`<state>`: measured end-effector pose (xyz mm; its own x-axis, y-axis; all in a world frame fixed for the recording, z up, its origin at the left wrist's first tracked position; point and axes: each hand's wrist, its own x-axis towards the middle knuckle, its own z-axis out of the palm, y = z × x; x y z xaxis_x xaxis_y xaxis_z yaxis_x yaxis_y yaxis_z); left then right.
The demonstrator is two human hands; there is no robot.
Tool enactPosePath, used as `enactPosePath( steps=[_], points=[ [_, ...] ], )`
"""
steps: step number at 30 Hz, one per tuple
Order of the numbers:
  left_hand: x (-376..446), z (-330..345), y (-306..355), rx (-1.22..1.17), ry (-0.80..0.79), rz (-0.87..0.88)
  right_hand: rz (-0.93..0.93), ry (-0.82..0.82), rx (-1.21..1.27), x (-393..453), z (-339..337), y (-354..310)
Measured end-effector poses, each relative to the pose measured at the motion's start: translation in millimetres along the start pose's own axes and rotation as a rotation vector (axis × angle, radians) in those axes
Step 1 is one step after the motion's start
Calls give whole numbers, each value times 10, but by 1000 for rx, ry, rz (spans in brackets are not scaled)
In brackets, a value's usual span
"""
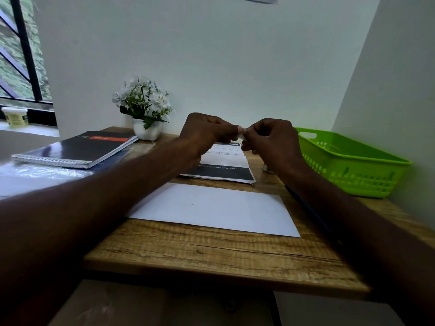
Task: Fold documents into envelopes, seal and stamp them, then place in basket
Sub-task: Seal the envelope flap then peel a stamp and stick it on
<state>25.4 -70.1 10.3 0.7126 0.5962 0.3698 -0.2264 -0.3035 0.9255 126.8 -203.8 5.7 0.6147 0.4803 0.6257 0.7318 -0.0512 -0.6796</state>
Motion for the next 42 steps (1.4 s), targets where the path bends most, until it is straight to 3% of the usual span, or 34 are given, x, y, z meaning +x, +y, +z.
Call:
enactPosePath(
  steps=[7, 16, 26, 32, 36, 42],
  points=[
    [62, -62, -42, 58, 29, 93, 32, 14, 33, 13, -43, 14],
    [97, 4, -112, -15, -210, 56, 19, -10, 52, 19, -26, 25],
    [112, -9, -115, -16, -135, 131, 0, -67, 87, -25, 59, 60],
    [79, -24, -101, 175, -114, 252, 4, -24, 33, -28, 26, 43],
    [129, -75, -153, 629, 19, 457, -15, 22, -31, -14, -3, 50],
    [140, -54, -136, 255, -210, 272, 10, 14, 7, -15, -35, 24]
  ],
)
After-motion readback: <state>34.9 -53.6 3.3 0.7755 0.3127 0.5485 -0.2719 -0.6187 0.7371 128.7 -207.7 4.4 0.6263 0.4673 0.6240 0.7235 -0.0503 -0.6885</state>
